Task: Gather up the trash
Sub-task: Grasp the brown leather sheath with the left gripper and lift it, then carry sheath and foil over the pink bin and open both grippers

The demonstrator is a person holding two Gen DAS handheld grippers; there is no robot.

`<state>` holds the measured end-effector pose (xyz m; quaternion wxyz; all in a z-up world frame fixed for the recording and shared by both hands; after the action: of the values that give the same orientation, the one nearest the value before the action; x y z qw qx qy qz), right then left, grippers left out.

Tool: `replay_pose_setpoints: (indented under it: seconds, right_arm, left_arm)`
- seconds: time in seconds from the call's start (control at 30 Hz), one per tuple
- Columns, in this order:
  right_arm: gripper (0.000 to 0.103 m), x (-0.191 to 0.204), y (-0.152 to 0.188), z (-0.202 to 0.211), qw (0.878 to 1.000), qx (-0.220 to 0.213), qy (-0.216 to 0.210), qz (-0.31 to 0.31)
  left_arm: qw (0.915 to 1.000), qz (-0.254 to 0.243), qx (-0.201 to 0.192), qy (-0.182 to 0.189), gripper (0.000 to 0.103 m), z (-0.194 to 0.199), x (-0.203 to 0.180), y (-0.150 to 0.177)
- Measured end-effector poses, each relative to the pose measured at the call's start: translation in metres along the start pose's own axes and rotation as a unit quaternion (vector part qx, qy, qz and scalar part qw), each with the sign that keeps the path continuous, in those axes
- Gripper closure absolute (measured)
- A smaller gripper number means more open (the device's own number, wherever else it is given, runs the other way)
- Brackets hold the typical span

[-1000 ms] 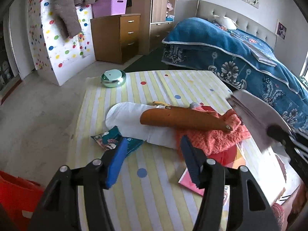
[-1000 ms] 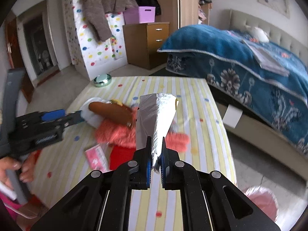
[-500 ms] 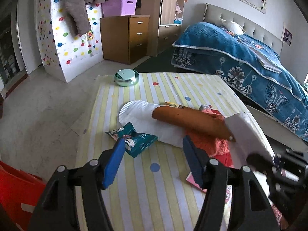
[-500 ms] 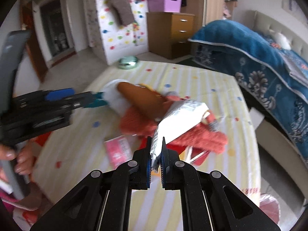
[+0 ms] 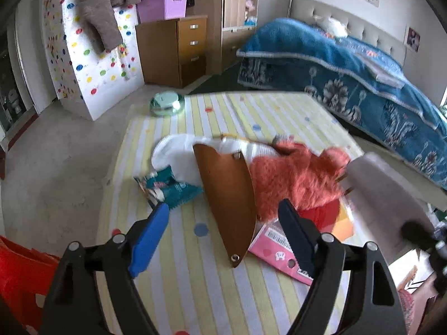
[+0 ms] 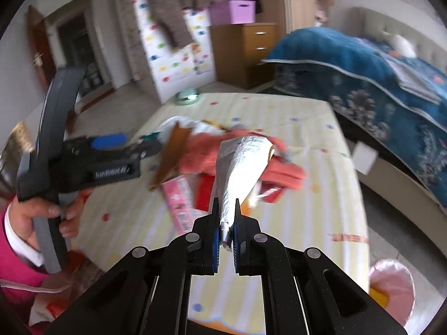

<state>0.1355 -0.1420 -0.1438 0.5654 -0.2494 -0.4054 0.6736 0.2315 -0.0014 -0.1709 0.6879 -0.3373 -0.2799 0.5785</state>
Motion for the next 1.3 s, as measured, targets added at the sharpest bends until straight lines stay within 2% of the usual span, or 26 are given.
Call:
replay_pose_setpoints:
  seconds: [0.13, 0.2, 0.33, 0.37, 0.4, 0.43, 0.57, 0.77, 0.93, 1.07, 1.23, 1.3]
  right_arm:
    - [0.096, -0.012, 0.002, 0.007, 1.000, -0.006, 0.013, -0.016]
    - [0.096, -0.019, 0.002, 0.011, 1.000, -0.006, 0.016, -0.020]
    - [0.096, -0.037, 0.001, 0.009, 0.999, -0.003, 0.018, -0.027]
    - [0.096, -0.038, 0.001, 0.010, 0.999, -0.003, 0.019, -0.030]
    - [0.096, -0.040, 0.001, 0.008, 0.999, -0.003, 0.019, -0.030]
    - [0.096, -0.041, 0.001, 0.010, 0.999, -0.004, 0.019, -0.031]
    - [0.096, -0.040, 0.001, 0.012, 0.999, -0.009, 0.022, -0.030]
    - [0.096, -0.037, -0.002, 0.028, 0.998, -0.032, 0.029, -0.039]
    - [0.096, -0.041, 0.000, 0.045, 0.997, -0.047, 0.036, -0.044]
    - [0.096, -0.052, 0.007, 0.070, 0.995, -0.058, 0.059, -0.051]
    - [0.096, -0.080, 0.025, 0.108, 0.990, -0.065, 0.102, -0.067]
    - [0.096, -0.094, 0.033, 0.124, 0.987, -0.067, 0.122, -0.076]
  left_arm:
    - [0.9995, -0.001, 0.028, -0.013, 0.025, -0.021, 0.002, 0.014]
    - [0.9992, 0.003, 0.039, -0.014, 0.032, -0.029, 0.002, 0.018]
    - [0.9987, 0.006, 0.049, -0.006, 0.038, -0.040, -0.001, 0.021]
    - [0.9986, 0.006, 0.053, -0.005, 0.046, -0.044, -0.001, 0.021]
    - [0.9984, 0.008, 0.056, -0.003, 0.060, -0.045, -0.001, 0.022]
    - [0.9982, 0.010, 0.058, -0.004, 0.060, -0.045, 0.000, 0.022]
    - [0.9994, 0.005, 0.032, -0.013, 0.061, -0.025, 0.001, 0.017]
    - [0.9996, 0.006, -0.026, -0.010, 0.061, 0.036, -0.005, 0.007]
    - [0.9981, -0.003, -0.055, 0.029, 0.061, 0.079, -0.029, 0.006]
    - [0.9955, -0.018, -0.064, 0.067, 0.061, 0.098, -0.061, 0.005]
    - [0.9875, -0.063, -0.063, 0.130, 0.061, 0.113, -0.127, 0.015]
    - [0.9814, -0.087, -0.058, 0.161, 0.061, 0.116, -0.163, 0.023]
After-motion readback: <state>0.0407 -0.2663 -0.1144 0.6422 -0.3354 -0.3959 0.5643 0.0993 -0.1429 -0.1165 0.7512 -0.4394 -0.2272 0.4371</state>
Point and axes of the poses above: each gripper's, at about its wrist camera, not at the fingertips, and z roughly against the way its jaws point, x to its left, y to its underside, the point moved 10 cm from there along -z, roughly the way its jaws point, and after that the axes turned 12 degrees about -x, right-handed, at the moved point
